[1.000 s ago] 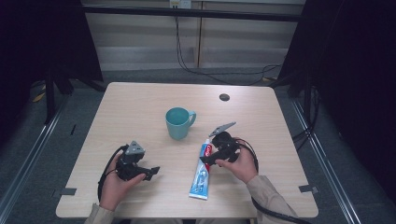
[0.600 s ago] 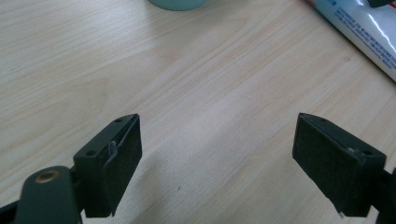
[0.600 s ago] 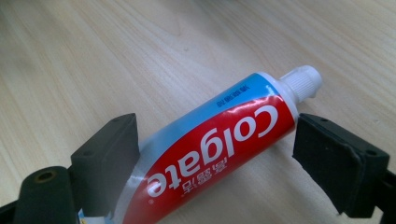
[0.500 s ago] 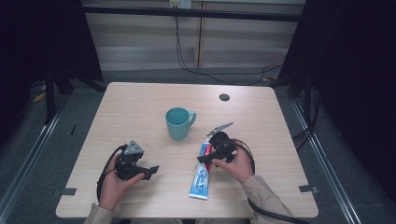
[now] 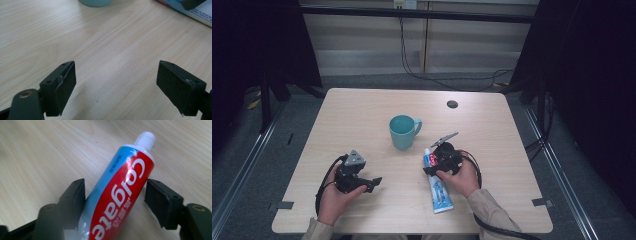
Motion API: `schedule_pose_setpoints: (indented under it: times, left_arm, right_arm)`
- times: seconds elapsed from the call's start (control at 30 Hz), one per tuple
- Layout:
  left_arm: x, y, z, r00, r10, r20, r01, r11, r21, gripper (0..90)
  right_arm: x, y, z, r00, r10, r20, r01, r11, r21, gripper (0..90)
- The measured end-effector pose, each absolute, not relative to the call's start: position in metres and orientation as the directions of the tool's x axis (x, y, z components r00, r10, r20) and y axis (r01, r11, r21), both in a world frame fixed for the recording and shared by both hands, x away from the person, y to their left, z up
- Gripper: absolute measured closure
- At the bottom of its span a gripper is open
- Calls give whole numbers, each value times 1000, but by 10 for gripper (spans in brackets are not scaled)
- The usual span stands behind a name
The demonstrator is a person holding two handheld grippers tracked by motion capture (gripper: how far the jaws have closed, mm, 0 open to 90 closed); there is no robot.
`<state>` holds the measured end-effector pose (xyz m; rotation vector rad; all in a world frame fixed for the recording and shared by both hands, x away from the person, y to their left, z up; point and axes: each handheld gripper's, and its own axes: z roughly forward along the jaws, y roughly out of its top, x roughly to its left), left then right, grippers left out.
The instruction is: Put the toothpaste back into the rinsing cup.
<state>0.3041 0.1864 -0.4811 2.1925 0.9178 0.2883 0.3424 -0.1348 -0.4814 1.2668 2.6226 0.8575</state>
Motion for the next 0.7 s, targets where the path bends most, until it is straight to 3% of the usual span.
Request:
schedule_pose_setpoints:
  times: [0.33,0.7]
  left_arm:
    - [304,187,-481,720,692,-57,518,-481,707,165]
    - [303,189,-481,717,696,-46,519,-488,702,167]
  right_arm:
    - [332,-140,-480,-678,729,95,661,548,512,452]
    - [322,-151,-483,-675,733,88,659,545,518,378]
